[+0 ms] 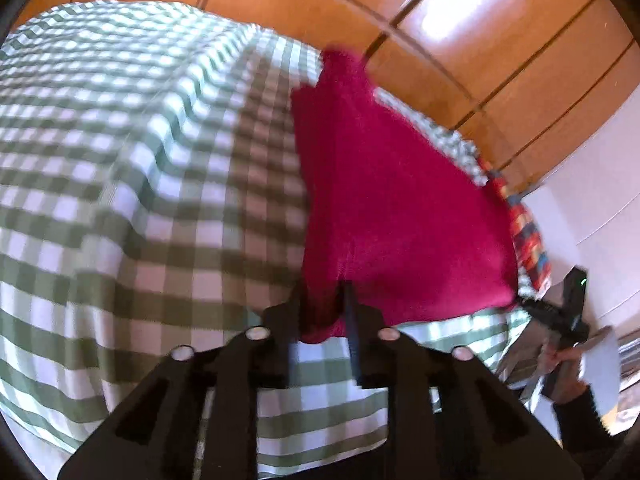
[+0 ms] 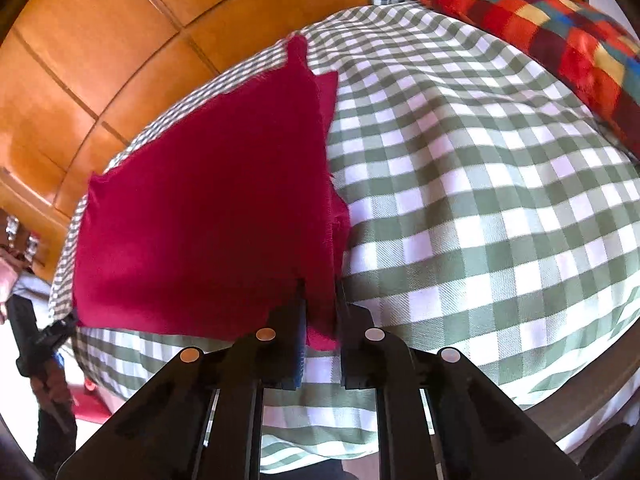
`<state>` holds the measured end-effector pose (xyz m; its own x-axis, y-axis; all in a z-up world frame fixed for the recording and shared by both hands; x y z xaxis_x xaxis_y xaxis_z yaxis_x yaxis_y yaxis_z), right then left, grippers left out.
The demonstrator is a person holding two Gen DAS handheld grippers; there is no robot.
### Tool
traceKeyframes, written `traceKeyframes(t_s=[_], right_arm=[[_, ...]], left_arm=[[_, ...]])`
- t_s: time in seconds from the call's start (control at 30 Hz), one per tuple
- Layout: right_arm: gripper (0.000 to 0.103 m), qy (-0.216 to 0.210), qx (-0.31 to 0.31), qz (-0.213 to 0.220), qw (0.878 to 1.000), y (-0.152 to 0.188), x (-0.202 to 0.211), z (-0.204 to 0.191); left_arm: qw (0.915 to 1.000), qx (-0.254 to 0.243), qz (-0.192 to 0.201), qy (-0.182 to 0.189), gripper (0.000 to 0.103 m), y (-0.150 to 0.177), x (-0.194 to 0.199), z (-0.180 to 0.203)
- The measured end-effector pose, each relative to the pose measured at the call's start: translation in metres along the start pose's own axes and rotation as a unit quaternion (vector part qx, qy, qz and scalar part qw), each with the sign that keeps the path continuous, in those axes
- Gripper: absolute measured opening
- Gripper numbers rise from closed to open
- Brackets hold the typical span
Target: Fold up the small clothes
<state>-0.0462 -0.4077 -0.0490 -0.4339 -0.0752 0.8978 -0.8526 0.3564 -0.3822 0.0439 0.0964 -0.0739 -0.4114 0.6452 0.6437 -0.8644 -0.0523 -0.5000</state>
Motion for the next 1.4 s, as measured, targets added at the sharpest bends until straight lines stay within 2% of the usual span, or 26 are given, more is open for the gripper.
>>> traceKeyframes(t_s=[0.03, 0.07, 0.1, 0.17, 0.33, 0.43, 0.63, 0.67, 0.7, 0.73, 0.8, 0.9, 0.97, 1.03, 1.13, 1.2, 1.3, 1.4], right_arm=[[0.014, 0.002, 0.003, 0.001, 1.0, -0.002, 0.001, -0.001], [0.022, 0.005, 0.002, 0.003, 1.0, -0.005, 0.003, -0.001], [0.034, 0.015, 0.0, 0.012, 1.0, -0.008, 0.008, -0.001], [0.045, 0.029, 0.003, 0.036, 0.999, -0.016, 0.016, -0.004], [0.045, 0.038, 0.031, 0.065, 0.997, -0.031, 0.025, -0.027], [0.045, 0.034, 0.049, 0.069, 0.996, -0.039, 0.021, -0.042], [0.046, 0.028, 0.083, 0.074, 0.993, -0.061, 0.005, -0.081], [0.057, 0.031, 0.087, 0.077, 0.993, -0.064, 0.004, -0.085], [0.062, 0.035, 0.092, 0.082, 0.992, -0.069, 0.001, -0.089], [0.062, 0.037, 0.095, 0.084, 0.991, -0.072, -0.002, -0.092], [0.062, 0.041, 0.096, 0.084, 0.991, -0.078, -0.009, -0.095], [0.062, 0.072, 0.09, 0.072, 0.991, -0.082, -0.027, -0.085], [0.06, 0.073, 0.082, 0.054, 0.993, -0.08, -0.043, -0.076], [0.06, 0.072, 0.084, 0.06, 0.992, -0.078, -0.048, -0.075], [0.06, 0.079, 0.087, 0.066, 0.991, -0.076, -0.047, -0.077], [0.06, 0.076, 0.086, 0.068, 0.991, -0.076, -0.047, -0.076], [0.06, 0.076, 0.084, 0.068, 0.991, -0.077, -0.043, -0.078], [0.061, 0.068, 0.078, 0.069, 0.992, -0.085, -0.034, -0.08]], left_arm=[[0.9998, -0.001, 0.021, 0.0, 0.034, -0.009, 0.008, 0.0], [0.9995, -0.002, 0.03, 0.005, 0.037, -0.017, 0.012, 0.0], [0.9991, 0.001, 0.042, 0.002, 0.037, -0.029, 0.016, -0.003], [0.9986, 0.002, 0.053, -0.006, 0.037, -0.046, 0.017, -0.007], [0.9981, -0.015, 0.059, -0.007, 0.037, -0.094, -0.005, 0.0], [0.9984, -0.017, 0.053, -0.014, 0.05, -0.11, -0.024, 0.007], [0.9987, -0.013, 0.029, -0.039, 0.051, -0.138, -0.071, 0.013], [0.9988, -0.012, 0.026, -0.041, 0.049, -0.14, -0.075, 0.011], [0.9989, -0.012, 0.02, -0.041, 0.029, -0.142, -0.08, 0.011], [0.9988, -0.016, 0.012, -0.045, 0.009, -0.143, -0.086, 0.012], [0.9975, -0.024, 0.027, -0.061, 0.008, -0.142, -0.082, 0.015], [0.995, -0.008, 0.041, -0.09, 0.007, -0.138, -0.075, 0.007], [0.9921, 0.004, 0.03, -0.122, 0.008, -0.131, -0.083, -0.007], [0.989, 0.002, 0.011, -0.147, 0.014, -0.124, -0.095, -0.015], [0.9829, -0.011, 0.018, -0.183, 0.023, -0.124, -0.093, -0.006], [0.9776, -0.024, 0.04, -0.205, 0.03, -0.126, -0.079, 0.006], [0.9723, -0.057, 0.075, -0.214, 0.028, -0.124, -0.056, 0.031], [0.9688, -0.084, 0.094, -0.214, 0.029, -0.118, -0.041, 0.049]])
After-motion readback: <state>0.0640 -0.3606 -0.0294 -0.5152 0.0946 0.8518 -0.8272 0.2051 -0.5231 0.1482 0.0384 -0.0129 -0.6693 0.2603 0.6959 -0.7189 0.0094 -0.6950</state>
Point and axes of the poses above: each gripper's, at about its wrist camera, not at the fingertips, and x roughly against the way its jaws point, z to its right, y to its underside, the point moved 5 cm from there along -x, roughly the way its jaws point, and after that the axes turned 6 degrees about y, right-handed, at the moved point
